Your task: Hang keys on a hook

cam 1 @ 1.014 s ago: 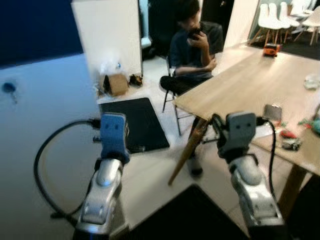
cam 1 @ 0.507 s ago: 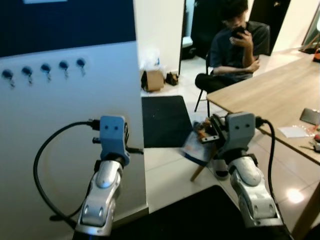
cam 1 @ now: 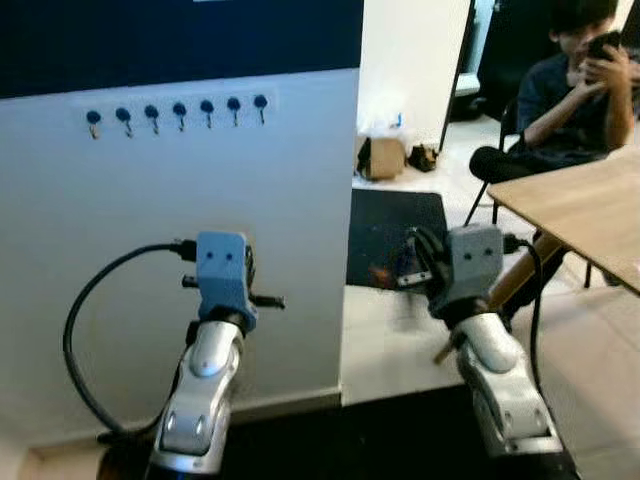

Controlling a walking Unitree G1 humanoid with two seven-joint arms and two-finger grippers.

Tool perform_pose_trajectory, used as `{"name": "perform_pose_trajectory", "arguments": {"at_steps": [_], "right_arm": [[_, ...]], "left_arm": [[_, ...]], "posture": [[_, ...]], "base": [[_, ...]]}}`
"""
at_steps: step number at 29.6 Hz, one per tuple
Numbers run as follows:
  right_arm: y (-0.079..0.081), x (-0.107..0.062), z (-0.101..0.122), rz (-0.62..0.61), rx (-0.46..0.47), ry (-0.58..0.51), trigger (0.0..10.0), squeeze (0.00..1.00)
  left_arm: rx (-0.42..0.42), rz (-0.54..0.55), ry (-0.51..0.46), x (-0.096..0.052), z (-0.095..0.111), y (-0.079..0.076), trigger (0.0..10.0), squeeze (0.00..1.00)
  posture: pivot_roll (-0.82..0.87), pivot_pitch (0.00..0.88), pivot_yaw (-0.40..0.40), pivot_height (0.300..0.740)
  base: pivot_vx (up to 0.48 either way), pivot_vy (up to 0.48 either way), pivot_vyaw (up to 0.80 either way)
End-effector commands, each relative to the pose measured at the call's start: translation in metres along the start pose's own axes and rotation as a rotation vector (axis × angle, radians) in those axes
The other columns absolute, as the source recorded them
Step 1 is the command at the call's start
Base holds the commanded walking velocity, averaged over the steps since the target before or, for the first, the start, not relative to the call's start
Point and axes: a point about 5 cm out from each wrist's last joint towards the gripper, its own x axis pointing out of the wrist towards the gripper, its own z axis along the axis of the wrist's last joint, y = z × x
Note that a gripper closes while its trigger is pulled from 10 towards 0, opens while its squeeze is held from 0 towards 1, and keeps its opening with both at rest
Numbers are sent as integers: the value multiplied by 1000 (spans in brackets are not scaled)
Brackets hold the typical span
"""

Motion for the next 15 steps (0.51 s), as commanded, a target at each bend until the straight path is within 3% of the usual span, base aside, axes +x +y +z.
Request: {"name": "perform_pose_trajectory", "arguments": {"at_steps": [1,6,15], "right_arm": [[7,0,1,20,10,-10,10000,0],[7,0,1,19,11,-10,10000,0],[7,-1,0,9,63,-2,10000,0]], "left_arm": [[13,18,16,-1,-3,5,10000,0],[13,19,16,-1,-3,5,10000,0],[21,22,33,-1,-5,6,10000,0]], "posture": [[18,112,20,740],[18,114,22,740],[18,112,23,740]], "base": [[0,0,463],[0,0,428],[0,0,0]]}}
